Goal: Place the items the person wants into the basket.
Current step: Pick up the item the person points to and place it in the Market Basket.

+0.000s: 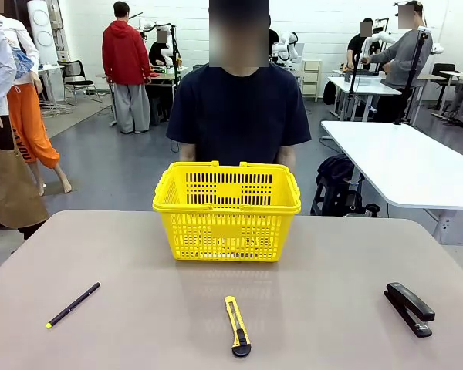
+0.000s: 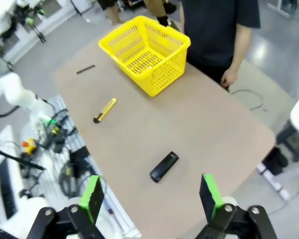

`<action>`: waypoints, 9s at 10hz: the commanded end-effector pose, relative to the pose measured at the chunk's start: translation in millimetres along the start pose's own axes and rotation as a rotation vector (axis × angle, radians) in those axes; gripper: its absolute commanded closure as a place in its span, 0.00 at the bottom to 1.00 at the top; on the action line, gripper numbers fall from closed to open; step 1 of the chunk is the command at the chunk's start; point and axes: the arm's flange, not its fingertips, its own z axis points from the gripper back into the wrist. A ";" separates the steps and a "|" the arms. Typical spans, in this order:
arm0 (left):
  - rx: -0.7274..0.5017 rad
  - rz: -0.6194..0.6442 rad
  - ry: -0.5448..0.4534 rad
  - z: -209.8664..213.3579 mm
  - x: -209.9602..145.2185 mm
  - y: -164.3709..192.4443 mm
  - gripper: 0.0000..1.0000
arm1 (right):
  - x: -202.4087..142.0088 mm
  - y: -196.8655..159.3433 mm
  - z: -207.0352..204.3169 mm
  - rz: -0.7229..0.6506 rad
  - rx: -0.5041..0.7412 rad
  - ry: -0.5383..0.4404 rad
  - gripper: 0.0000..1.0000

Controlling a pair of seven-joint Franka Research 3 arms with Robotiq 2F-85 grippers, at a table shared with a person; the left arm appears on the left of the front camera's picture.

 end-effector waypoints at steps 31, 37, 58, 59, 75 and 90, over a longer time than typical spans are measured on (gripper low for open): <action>-0.001 0.000 0.000 0.0 0.1 -0.1 0.04 | -62.6 9.6 -33.0 0.097 -0.053 -0.051 0.00; -0.142 -0.283 0.605 -180.3 111.4 -179.3 0.04 | -62.6 9.6 -33.0 0.097 -0.053 -0.051 0.00; 0.562 0.486 0.641 -454.6 91.2 -221.8 0.04 | -62.6 9.6 -33.0 0.097 -0.053 -0.051 0.00; 0.562 0.486 0.641 -454.6 91.2 -221.8 0.04 | -62.6 9.6 -33.0 0.097 -0.053 -0.051 0.00; 0.622 0.904 0.650 -570.3 18.7 -239.9 0.04 | -62.6 9.6 -33.0 0.097 -0.053 -0.051 0.00; 0.662 0.871 0.559 -604.6 -18.7 -235.9 0.04 | -62.6 9.6 -33.0 0.097 -0.053 -0.051 0.00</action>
